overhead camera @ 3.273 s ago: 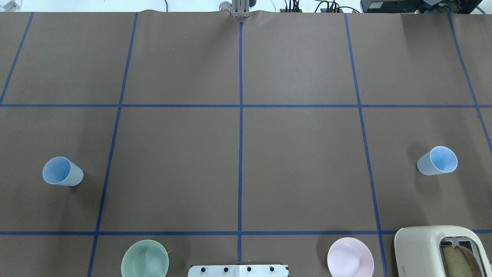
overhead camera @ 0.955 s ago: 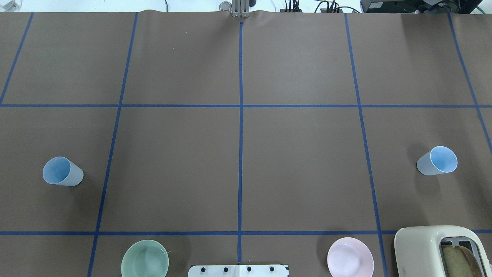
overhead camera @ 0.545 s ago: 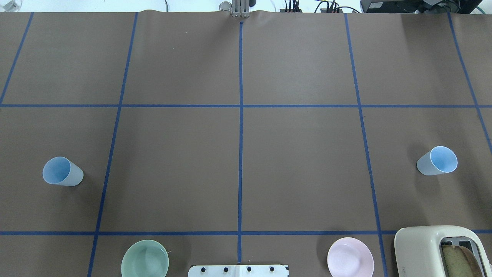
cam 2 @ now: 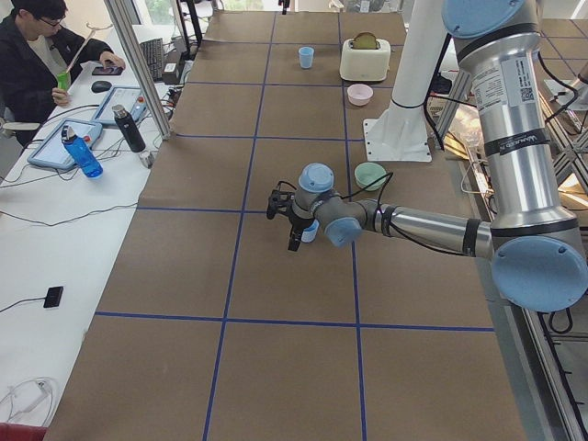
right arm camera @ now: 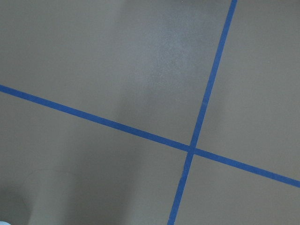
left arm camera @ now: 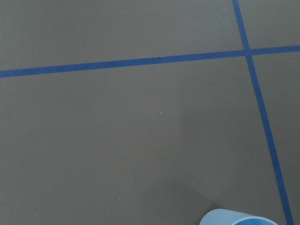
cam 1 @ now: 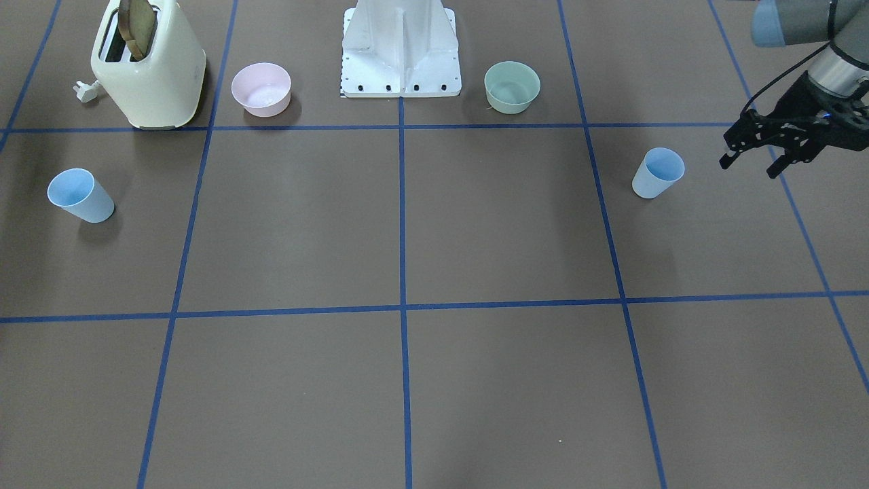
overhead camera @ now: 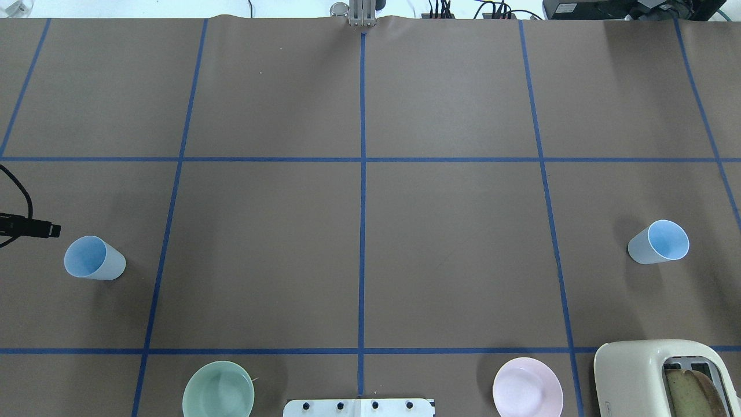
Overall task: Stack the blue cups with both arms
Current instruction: 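Reach the left gripper down and grasp the light-blue cup near it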
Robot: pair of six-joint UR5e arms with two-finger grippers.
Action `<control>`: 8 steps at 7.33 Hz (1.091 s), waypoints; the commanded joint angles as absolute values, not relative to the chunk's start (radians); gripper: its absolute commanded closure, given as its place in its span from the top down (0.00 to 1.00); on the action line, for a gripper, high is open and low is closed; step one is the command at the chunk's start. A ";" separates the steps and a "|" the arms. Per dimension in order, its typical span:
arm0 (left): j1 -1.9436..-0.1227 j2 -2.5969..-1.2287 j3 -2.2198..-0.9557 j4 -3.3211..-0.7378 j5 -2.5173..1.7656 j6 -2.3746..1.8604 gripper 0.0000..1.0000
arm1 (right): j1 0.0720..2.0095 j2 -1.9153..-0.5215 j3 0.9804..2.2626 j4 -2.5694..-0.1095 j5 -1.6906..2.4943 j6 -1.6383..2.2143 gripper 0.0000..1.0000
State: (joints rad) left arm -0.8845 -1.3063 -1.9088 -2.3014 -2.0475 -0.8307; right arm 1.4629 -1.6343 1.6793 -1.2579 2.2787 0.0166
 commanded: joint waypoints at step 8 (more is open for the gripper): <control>-0.778 -1.321 -1.956 -2.303 -2.020 -0.830 0.00 | 1.463 -1.637 1.678 -1.258 2.276 0.025 1.00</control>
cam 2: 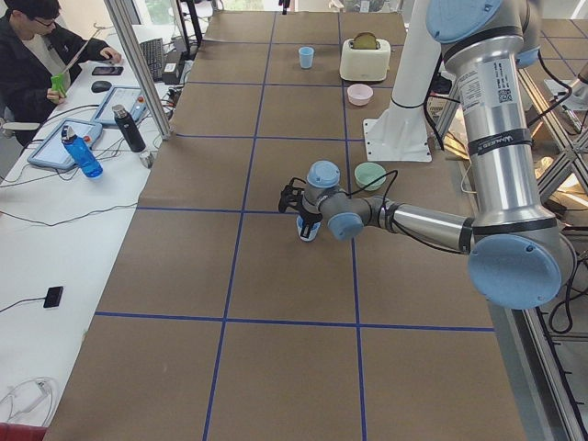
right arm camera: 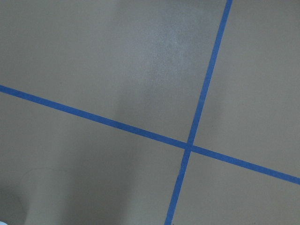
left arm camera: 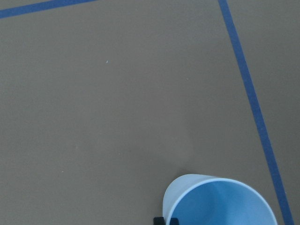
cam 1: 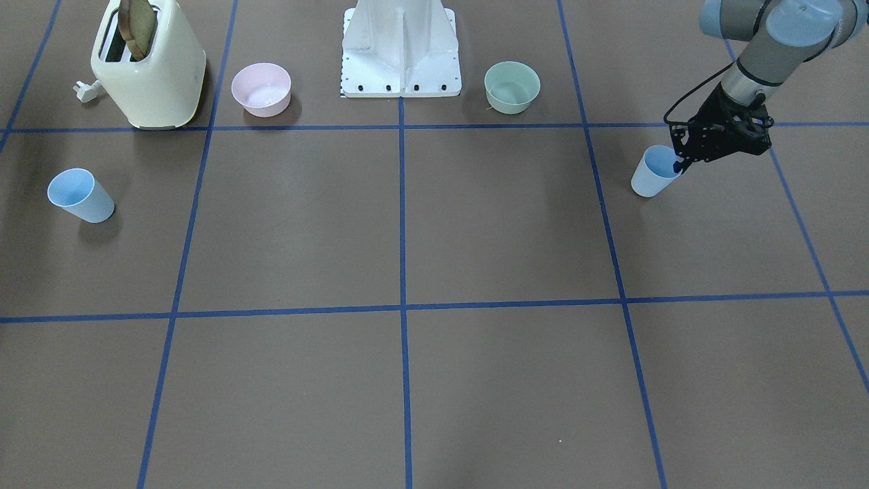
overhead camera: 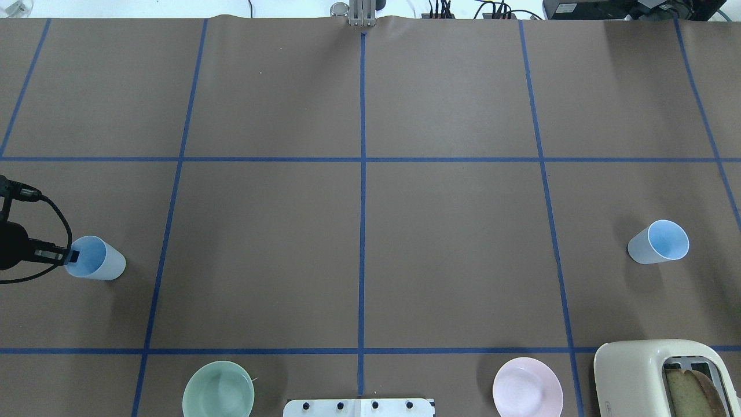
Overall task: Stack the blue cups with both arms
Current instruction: 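Reach the left gripper down and grasp the light-blue cup near it, then carry the cup with the left gripper to the table center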
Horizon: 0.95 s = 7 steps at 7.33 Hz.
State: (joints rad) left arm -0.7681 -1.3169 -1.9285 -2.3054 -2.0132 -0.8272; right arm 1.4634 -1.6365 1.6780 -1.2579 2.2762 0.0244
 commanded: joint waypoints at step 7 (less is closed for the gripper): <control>-0.679 -2.160 -1.797 -1.608 -2.013 -1.055 0.00 | 1.463 -1.638 1.677 -1.258 2.276 0.026 1.00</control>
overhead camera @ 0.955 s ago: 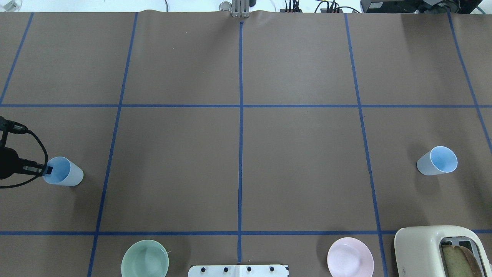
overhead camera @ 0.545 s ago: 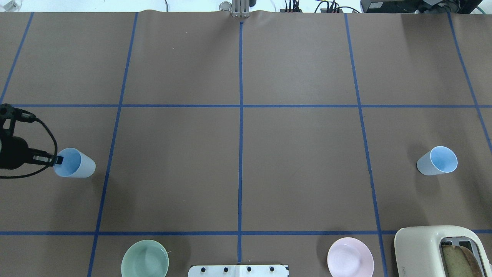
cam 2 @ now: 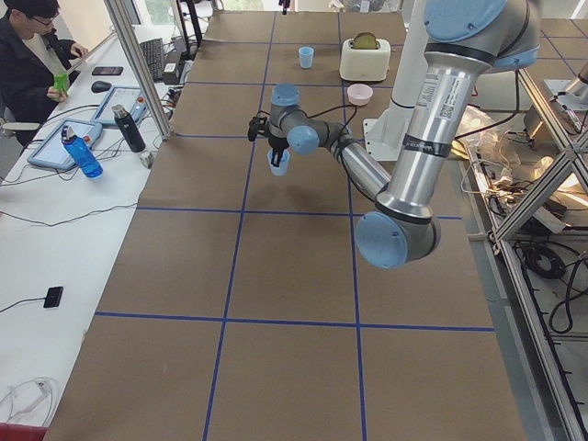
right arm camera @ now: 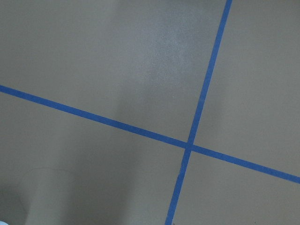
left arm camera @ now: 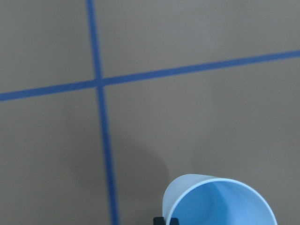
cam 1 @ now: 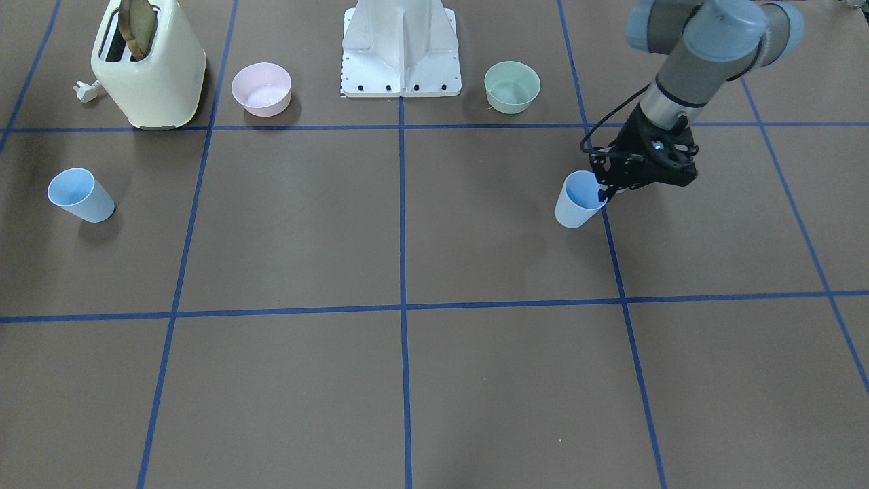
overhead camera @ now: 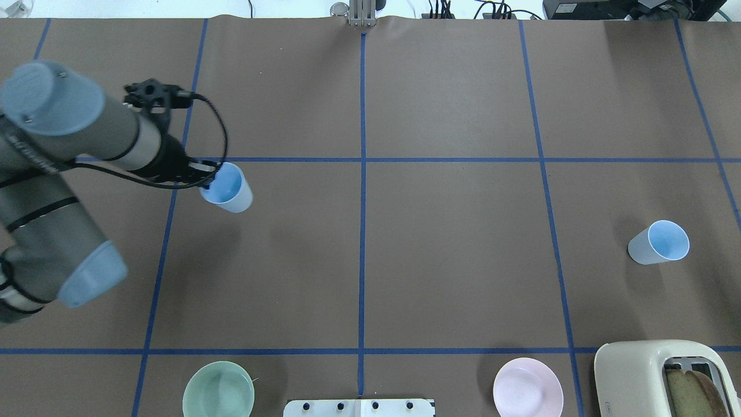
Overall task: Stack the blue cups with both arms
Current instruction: 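Carry the cup with the left gripper to the table center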
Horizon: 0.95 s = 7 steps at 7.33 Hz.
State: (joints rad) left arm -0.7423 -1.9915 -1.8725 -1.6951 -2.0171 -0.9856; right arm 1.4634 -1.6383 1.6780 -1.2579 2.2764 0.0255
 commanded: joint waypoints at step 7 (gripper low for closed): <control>-0.514 -2.391 -1.549 -1.621 -1.844 -1.158 0.00 | 1.463 -1.632 1.677 -1.258 2.278 0.038 1.00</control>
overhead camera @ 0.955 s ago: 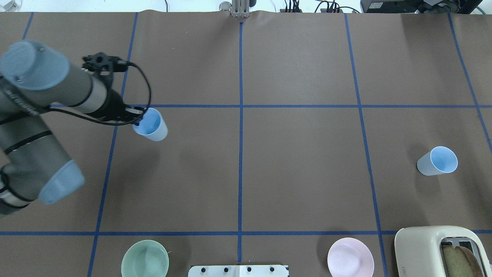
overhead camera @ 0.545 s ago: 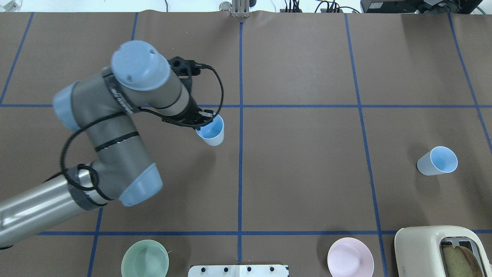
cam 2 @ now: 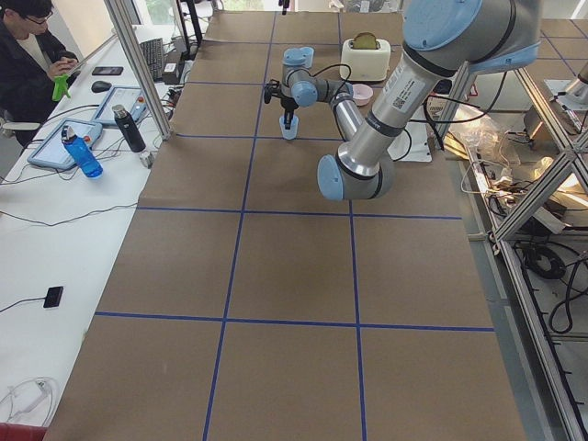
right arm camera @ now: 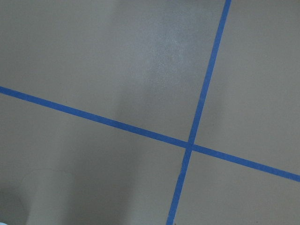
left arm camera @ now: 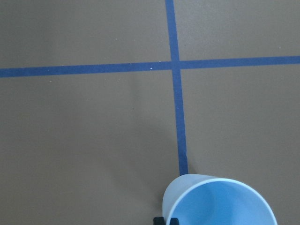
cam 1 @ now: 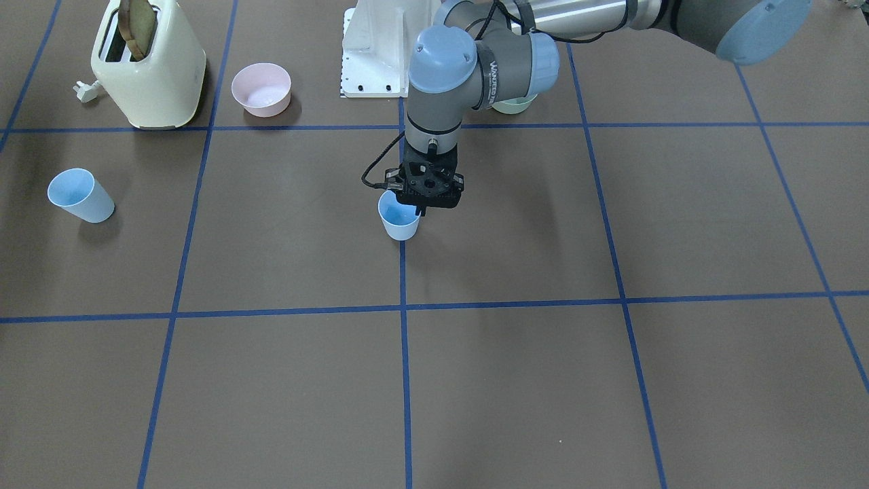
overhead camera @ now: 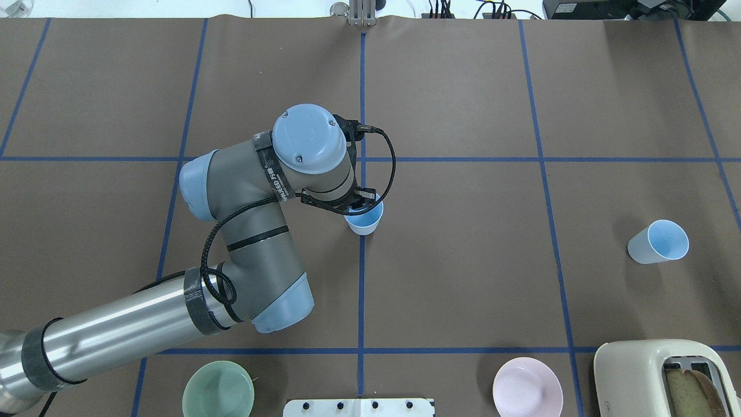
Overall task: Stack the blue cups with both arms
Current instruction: 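Carry the cup with the left gripper to the table center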
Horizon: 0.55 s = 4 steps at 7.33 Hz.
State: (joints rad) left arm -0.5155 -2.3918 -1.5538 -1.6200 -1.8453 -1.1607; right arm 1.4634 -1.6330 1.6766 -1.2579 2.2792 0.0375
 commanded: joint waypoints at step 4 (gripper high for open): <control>-0.514 -2.390 -1.560 -1.620 -1.800 -1.151 0.98 | 1.462 -1.631 1.678 -1.259 2.283 0.038 1.00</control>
State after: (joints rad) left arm -0.5132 -2.3906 -1.5463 -1.6217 -1.8231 -1.1528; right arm 1.4628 -1.6309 1.6768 -1.2590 2.2818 0.0383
